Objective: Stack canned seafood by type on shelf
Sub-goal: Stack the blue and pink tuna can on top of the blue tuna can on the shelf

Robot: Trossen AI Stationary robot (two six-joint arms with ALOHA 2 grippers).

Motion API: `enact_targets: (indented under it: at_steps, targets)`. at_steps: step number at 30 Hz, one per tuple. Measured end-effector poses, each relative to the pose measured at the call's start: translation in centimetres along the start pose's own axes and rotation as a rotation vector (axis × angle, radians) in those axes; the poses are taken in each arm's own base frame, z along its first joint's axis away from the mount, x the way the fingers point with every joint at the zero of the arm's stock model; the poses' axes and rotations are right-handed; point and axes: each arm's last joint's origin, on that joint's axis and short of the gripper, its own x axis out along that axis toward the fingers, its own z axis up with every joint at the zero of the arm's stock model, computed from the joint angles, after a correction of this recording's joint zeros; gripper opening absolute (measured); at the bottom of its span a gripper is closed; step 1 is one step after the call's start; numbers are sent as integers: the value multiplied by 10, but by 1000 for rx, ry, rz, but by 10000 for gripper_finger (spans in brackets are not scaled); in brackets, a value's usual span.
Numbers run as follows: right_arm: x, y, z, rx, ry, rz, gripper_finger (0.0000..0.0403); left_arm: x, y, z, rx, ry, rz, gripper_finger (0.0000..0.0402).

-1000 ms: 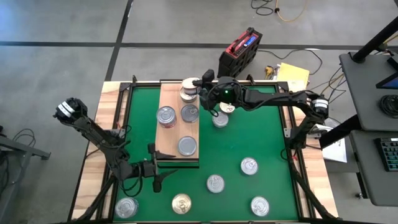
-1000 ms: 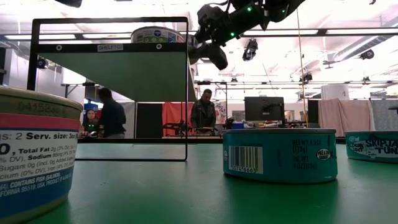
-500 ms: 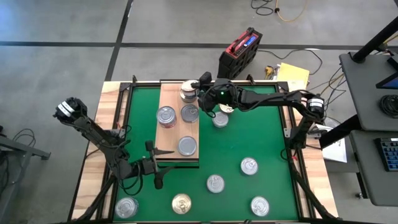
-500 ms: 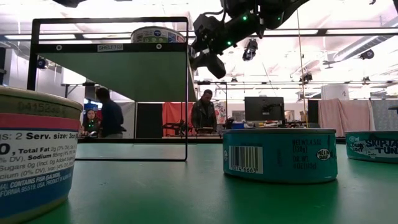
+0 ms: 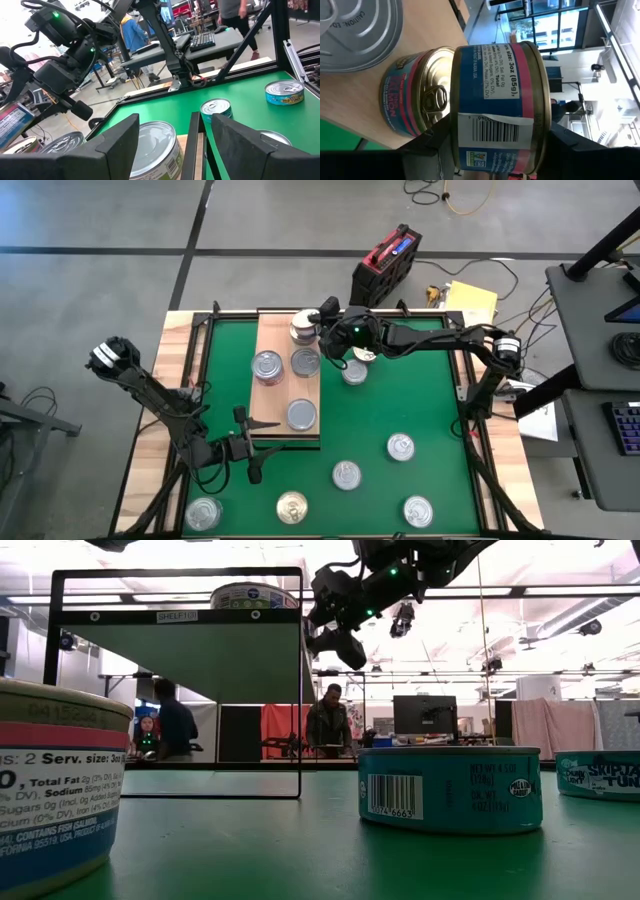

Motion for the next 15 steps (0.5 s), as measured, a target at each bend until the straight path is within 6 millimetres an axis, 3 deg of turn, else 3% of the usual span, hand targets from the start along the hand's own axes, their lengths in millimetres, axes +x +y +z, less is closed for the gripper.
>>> enact_targets:
  at_steps: [15]
  targets:
    - [0,0,0,-6,1,4,200,0,0,-1,7,4,-1,233]
